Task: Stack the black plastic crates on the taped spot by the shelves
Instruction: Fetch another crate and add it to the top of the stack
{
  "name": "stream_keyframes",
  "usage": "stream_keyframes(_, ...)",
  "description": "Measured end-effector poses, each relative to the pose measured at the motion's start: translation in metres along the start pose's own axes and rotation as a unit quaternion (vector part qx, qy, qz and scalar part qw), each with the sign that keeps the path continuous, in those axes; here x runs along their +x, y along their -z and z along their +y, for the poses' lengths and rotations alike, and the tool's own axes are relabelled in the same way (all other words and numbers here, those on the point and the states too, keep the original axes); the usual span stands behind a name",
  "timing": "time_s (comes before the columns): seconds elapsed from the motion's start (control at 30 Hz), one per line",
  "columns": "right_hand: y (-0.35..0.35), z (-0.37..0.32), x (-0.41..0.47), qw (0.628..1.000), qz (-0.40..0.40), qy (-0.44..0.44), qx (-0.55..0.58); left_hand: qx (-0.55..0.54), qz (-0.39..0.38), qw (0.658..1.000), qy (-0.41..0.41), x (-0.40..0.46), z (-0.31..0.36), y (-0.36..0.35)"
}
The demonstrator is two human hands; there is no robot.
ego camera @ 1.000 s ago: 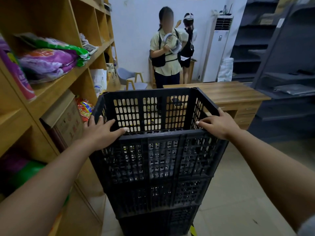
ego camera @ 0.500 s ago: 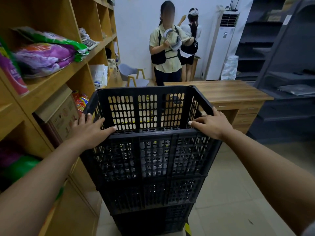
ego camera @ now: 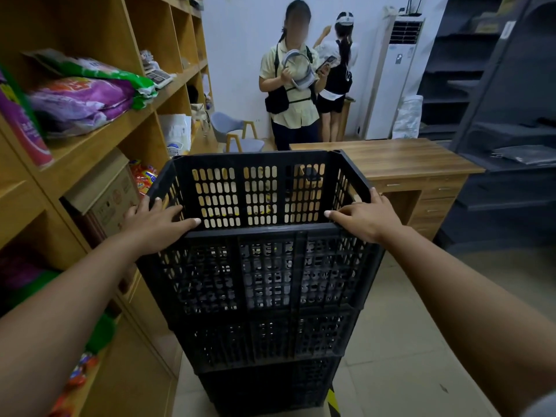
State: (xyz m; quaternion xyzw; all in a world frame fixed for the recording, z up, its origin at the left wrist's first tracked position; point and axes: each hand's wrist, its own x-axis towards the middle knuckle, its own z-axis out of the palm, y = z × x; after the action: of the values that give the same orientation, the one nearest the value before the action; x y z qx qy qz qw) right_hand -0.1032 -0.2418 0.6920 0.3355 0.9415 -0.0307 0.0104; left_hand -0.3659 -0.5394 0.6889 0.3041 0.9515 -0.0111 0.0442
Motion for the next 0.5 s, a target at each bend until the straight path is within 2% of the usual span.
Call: stream_keyframes(0.5, -0.0073, 0.0058, 0.0064, 0.999, 0.037, 0.019, -0.014, 0.008, 0.006, 1.000, -0.004, -0.0019, 0.0052, 0.0024)
